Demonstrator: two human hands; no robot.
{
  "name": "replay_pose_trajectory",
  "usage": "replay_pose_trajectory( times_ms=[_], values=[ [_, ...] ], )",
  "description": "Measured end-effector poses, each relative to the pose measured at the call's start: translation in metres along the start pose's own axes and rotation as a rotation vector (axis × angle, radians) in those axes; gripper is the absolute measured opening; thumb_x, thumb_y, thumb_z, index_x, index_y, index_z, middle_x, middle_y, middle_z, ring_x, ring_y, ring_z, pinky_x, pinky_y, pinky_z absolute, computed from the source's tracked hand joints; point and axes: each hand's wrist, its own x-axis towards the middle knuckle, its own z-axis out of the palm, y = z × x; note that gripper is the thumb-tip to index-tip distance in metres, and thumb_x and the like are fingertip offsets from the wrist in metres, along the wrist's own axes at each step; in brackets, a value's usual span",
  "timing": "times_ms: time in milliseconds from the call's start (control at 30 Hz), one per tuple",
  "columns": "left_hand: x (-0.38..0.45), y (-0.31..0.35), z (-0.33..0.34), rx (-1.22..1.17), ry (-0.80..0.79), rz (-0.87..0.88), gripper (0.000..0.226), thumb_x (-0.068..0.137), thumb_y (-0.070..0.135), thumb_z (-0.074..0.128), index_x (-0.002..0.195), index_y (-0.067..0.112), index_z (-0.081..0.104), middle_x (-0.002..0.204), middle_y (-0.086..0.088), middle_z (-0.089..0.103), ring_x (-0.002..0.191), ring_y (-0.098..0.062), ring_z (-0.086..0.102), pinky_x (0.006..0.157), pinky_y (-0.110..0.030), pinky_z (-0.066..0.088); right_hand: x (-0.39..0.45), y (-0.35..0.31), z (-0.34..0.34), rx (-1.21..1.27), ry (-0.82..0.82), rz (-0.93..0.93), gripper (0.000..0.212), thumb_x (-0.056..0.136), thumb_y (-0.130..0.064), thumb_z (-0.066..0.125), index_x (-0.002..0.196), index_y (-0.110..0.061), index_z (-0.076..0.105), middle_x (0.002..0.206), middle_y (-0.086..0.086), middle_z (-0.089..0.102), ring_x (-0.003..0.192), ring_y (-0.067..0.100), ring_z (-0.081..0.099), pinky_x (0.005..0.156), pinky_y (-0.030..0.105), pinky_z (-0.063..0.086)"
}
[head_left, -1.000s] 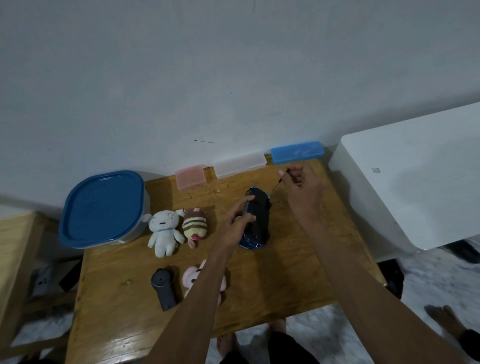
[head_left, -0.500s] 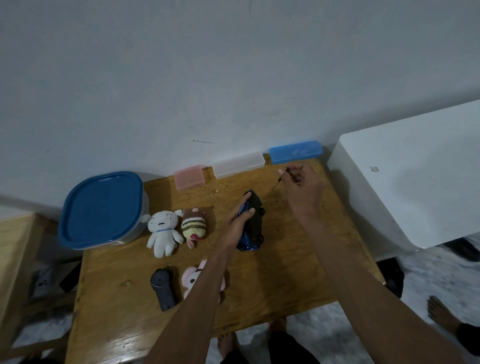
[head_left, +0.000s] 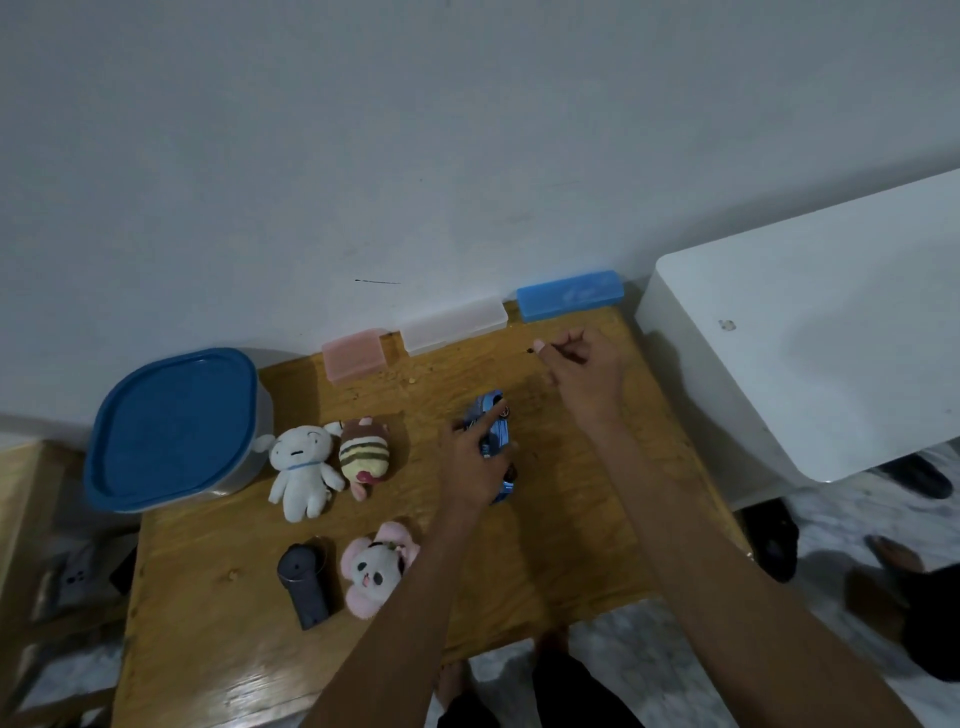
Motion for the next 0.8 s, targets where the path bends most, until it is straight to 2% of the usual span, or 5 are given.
replay_pose_trajectory(
  times_ms=[133,400,533,633,800],
  values=[
    [-0.006,0.007,0.022,0.344,-0.018,-0.093,0.061,0.096,0.039,0.064,0.147,0.056,0.035,0.160,-0.015,0.018,0.144,-0.041,0.022,0.116,-0.057,0.033,0.002,0.003,-0.009,-0.001,-0.017,0.022,0.014,0.086,-0.014,0.076,0.088,-0.010,0.063,0.079,0.005,0.069,0.065,0.014,0.066,0.058,0.022,0.055],
    [-0.006,0.011,0.056,0.635,-0.036,-0.139,0.071,0.099,0.050,0.053,0.152,0.058,0.007,0.161,-0.022,0.002,0.144,-0.044,0.019,0.109,-0.057,0.035,0.004,0.019,-0.020,-0.065,-0.109,0.101,0.020,0.089,-0.015,0.072,0.108,-0.018,0.069,0.093,-0.004,0.070,0.078,0.010,0.068,0.066,0.021,0.056],
    [-0.007,0.011,0.062,0.681,-0.040,-0.151,0.070,0.100,0.049,0.050,0.154,0.055,0.006,0.161,-0.024,0.004,0.141,-0.043,0.023,0.104,-0.055,0.036,0.004,0.023,-0.018,-0.123,-0.180,0.121,0.030,0.092,-0.014,0.069,0.122,-0.021,0.068,0.096,-0.005,0.068,0.088,0.013,0.066,0.078,0.031,0.059],
    [-0.012,0.015,0.060,0.669,-0.041,-0.151,0.078,0.096,0.059,0.051,0.154,0.053,0.000,0.162,-0.023,0.004,0.140,-0.042,0.024,0.104,-0.055,0.035,0.005,0.021,-0.013,-0.196,-0.242,0.112,0.037,0.095,-0.014,0.065,0.131,-0.021,0.063,0.103,-0.004,0.067,0.092,0.014,0.064,0.080,0.028,0.057],
    [-0.014,0.018,0.038,0.556,0.022,-0.109,0.097,0.083,0.085,0.037,0.156,0.044,-0.013,0.161,-0.021,0.014,0.141,-0.043,0.028,0.108,-0.056,0.033,0.010,0.011,0.010,-0.376,-0.372,0.025,0.030,0.100,-0.015,0.057,0.127,-0.025,0.067,0.112,-0.006,0.067,0.077,0.000,0.054,0.060,0.010,0.041]
  ],
)
